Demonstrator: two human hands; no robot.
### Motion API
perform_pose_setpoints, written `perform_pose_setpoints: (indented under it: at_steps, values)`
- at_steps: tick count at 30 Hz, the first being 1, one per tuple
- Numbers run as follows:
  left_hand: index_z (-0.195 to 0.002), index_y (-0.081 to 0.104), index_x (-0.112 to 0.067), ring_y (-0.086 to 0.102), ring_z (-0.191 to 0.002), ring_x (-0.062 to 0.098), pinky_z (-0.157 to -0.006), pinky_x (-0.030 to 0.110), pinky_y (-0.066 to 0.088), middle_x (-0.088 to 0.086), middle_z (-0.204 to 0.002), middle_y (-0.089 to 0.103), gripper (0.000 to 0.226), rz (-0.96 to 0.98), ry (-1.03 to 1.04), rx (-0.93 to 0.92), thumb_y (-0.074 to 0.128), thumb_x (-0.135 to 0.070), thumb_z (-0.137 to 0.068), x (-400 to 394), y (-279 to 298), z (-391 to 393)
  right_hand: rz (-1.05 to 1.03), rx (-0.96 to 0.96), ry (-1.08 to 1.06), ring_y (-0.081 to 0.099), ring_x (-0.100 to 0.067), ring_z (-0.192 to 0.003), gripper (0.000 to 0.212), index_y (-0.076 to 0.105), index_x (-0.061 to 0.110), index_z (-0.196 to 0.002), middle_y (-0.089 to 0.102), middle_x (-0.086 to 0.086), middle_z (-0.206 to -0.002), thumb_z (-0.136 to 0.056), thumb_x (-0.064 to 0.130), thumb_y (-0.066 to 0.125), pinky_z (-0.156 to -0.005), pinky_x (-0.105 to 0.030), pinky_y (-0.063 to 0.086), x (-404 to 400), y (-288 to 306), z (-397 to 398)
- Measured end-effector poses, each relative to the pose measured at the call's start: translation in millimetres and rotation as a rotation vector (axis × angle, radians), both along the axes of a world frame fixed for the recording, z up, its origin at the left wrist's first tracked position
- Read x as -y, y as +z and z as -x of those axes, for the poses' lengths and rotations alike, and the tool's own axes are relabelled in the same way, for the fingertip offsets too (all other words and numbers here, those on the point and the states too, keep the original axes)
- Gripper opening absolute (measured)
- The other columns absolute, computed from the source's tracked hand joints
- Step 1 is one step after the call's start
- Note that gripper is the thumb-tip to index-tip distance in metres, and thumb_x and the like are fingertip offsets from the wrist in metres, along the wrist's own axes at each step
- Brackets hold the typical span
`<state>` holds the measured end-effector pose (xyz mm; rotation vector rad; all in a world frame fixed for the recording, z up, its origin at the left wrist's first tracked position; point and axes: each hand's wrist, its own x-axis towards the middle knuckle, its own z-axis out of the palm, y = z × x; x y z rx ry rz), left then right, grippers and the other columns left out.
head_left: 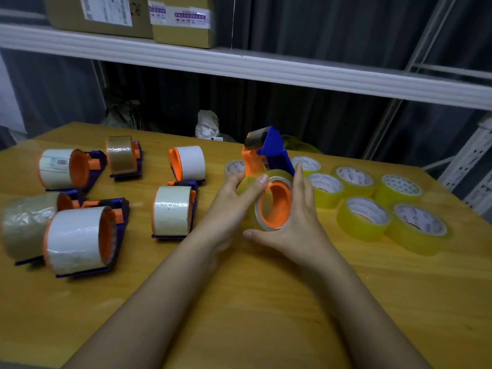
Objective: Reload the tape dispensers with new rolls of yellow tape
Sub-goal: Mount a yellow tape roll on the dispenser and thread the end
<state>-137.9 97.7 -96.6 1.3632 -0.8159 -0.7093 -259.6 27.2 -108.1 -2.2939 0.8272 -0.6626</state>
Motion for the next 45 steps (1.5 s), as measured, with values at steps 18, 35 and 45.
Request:
perform_pose_setpoints:
  at_steps: [18, 35, 45]
  values:
    - [-0.102, 0.070, -0.019, 0.065, -0.100, 0.015, -0.089, 0.027, 0.050, 0.000, -0.102, 0.072, 0.027, 0.054, 0.047, -0.102, 0.052, -0.038, -0.093, -1, 3, -4, -0.853, 0.736, -0.040, 0.070, -0.019, -0.084, 0.030, 0.067, 0.005, -0.108, 0.074, -0.009, -0.092, -0.088, 0.026, 0.063, -0.090, -0.043, 0.056, 12, 9, -1]
    - [-0.118, 0.061, -0.004, 0.066, -0.102, 0.020, -0.085, 0.027, 0.053, 0.010, -0.112, 0.069, 0.057, 0.205, 0.008, -0.263, 0.062, -0.045, -0.079, -2, -1, -9, -0.208, 0.335, 0.105, 0.030, -0.004, -0.139, 0.113, 0.015, 0.044, -0.148, 0.026, 0.016, -0.151, -0.057, 0.064, 0.079, -0.113, -0.035, 0.034, 8, -1, 1]
    - [-0.128, 0.049, -0.001, 0.057, -0.115, 0.027, -0.101, 0.042, 0.043, 0.016, -0.124, 0.057, 0.035, 0.267, -0.088, -0.373, 0.039, -0.016, -0.099, 2, 4, -11, 0.108, 0.145, -0.050, 0.011, -0.004, -0.138, 0.134, -0.001, 0.026, -0.153, 0.009, 0.011, -0.146, -0.054, 0.055, 0.086, -0.107, -0.020, 0.019, 9, -4, -6]
